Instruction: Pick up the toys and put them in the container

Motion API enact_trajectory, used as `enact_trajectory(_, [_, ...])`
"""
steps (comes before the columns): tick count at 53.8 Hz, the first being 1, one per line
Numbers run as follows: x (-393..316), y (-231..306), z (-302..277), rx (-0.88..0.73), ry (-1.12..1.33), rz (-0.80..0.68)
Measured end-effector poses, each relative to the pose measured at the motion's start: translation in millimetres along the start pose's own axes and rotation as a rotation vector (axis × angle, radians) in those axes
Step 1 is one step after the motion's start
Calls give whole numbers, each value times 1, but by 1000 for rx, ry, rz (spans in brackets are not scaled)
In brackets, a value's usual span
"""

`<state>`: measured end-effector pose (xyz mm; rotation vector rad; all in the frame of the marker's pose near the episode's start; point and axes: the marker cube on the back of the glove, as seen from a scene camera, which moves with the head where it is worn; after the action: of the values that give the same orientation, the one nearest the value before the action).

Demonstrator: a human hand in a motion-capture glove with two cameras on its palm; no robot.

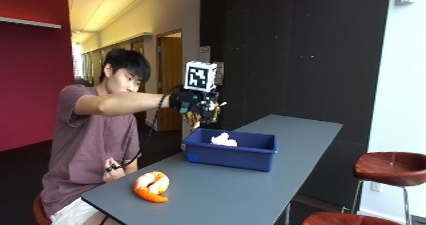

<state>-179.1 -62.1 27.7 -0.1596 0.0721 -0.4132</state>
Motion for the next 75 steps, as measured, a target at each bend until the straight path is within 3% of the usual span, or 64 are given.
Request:
enact_trajectory(2, [-10, -1, -18, 27, 27, -60])
enact_trajectory(7, [-52, -21, -56, 80, -19, 115])
enact_trajectory(12, [-86, -35, -70, 129, 25, -118])
enact_trajectory(18, [-132, -74, -78, 182, 51, -63])
enact_trajectory(23, [-155, -97, -76, 205, 60, -201])
enact_trajectory(31, [-191, -145, -55, 148, 115, -216])
enact_trajectory(40, [-228, -185, -28, 91, 85, -48])
enact_trajectory(45, [-239, -195, -15, 77, 74, -115])
enact_trajectory(51, [-240, -214, 0, 49, 69, 65])
enact_trajectory(56, [-241, -209, 11, -13, 91, -144])
enact_trajectory(62, [-240, -209, 24, -189, 65, -66])
enact_trajectory(67, [-231, -198, 18, -214, -16, -190])
enact_trajectory(70, [-228, -194, 11, -197, -41, -150])
enact_trajectory(75, [-214, -185, -4, -159, 72, 73])
